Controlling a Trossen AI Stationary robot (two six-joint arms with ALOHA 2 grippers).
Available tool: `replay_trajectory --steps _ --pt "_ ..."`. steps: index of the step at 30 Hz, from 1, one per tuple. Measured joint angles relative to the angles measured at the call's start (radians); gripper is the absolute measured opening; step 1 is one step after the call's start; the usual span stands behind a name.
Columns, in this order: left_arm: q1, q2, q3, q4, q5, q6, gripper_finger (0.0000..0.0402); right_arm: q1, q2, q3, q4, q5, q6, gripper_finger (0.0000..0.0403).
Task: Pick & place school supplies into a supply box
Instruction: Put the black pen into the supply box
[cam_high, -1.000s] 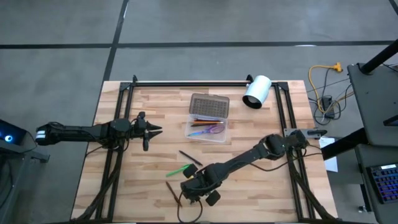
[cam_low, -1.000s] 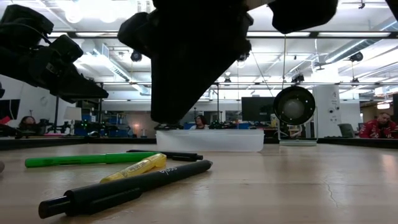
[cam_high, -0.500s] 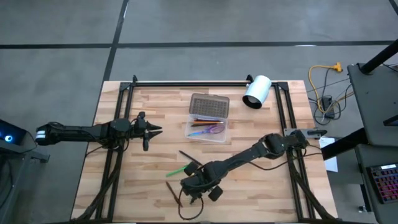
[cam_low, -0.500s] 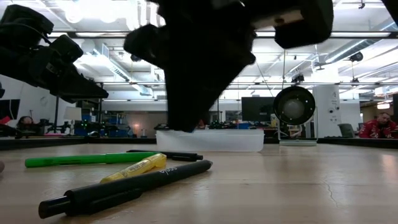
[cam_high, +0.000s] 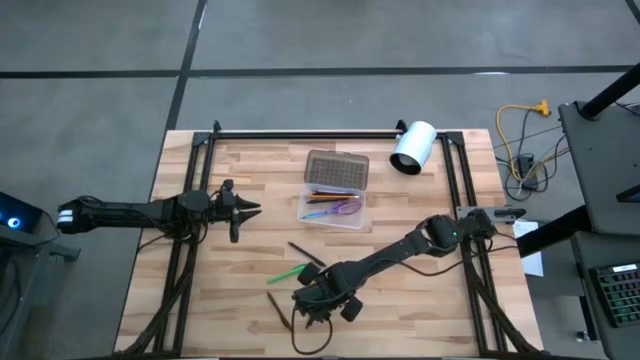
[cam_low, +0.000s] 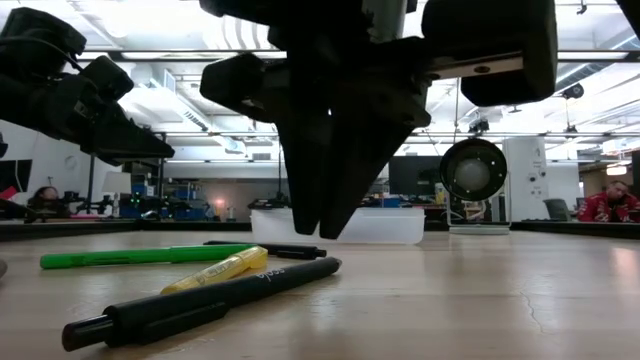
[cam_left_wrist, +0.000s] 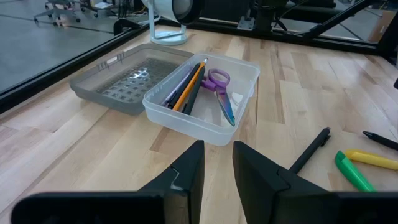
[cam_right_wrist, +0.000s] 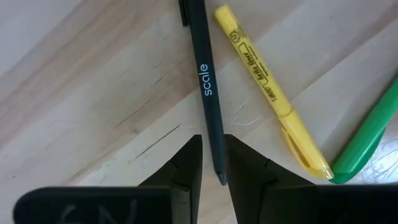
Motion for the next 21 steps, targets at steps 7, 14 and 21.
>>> replay_trajectory --steps 7,14,21 --pt "0.000 0.000 0.000 0.000 0.000 0.000 0.0069 -0.003 0.000 -0.007 0.015 0.000 -0.015 0.0057" --pt "0.000 0.000 0.000 0.000 0.000 0.000 0.0069 -0.003 0.000 -0.030 0.051 0.000 -0.040 0.0057" --pt "0.000 0.000 0.000 0.000 0.000 0.000 0.0069 -0.012 0.000 -0.038 0.057 -0.005 -0.040 0.0057"
